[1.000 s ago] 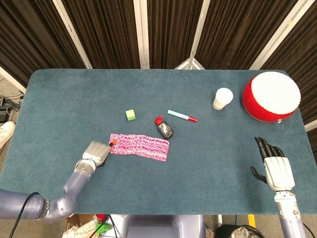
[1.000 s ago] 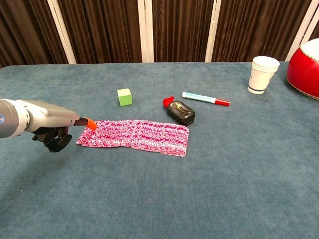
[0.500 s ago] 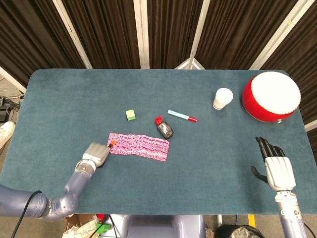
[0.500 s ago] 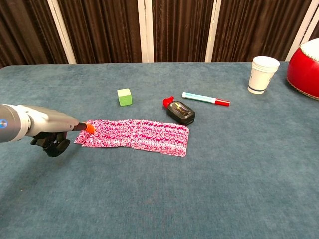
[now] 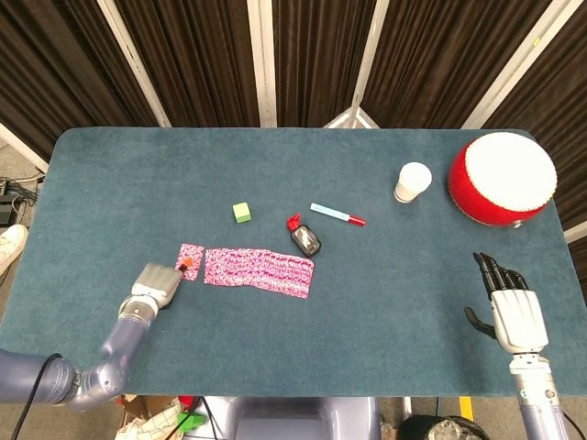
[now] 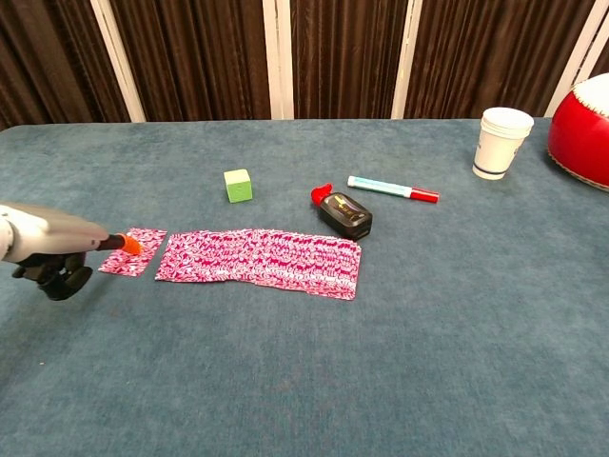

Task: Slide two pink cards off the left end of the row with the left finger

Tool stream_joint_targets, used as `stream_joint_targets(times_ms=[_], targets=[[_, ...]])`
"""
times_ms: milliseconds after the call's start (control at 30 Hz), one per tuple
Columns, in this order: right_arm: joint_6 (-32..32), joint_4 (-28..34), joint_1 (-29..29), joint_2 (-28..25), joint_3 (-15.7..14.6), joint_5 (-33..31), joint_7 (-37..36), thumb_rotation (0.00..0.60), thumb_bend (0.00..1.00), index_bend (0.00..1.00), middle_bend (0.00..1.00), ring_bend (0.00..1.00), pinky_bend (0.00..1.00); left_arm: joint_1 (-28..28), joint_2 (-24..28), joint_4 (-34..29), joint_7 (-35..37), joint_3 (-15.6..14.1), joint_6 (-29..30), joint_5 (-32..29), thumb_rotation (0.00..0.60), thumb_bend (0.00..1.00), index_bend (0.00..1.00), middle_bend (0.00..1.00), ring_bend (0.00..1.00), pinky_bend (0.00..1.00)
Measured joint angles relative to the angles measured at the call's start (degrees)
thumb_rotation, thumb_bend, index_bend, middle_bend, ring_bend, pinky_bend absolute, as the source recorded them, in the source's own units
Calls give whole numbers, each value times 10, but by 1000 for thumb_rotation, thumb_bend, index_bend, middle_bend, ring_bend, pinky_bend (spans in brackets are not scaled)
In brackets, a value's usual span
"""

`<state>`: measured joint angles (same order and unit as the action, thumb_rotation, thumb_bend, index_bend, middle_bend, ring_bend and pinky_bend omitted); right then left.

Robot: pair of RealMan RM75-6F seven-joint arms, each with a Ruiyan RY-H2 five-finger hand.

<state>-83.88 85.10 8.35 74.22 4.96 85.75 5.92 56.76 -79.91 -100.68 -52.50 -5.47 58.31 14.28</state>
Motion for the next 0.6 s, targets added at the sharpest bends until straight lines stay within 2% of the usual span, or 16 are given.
stream_joint_targets(times_ms=[333, 600], targets=[[1, 0, 0, 1, 1, -3, 3, 600, 284, 14, 150, 228, 238, -23, 28, 13, 24, -24, -12, 14, 600, 993, 62, 824, 798, 697], [4, 1, 1, 3, -1, -1, 11, 600, 285, 14, 150, 228, 238, -36, 83, -31, 42, -32, 8, 44, 600, 994, 62, 824, 798, 697]])
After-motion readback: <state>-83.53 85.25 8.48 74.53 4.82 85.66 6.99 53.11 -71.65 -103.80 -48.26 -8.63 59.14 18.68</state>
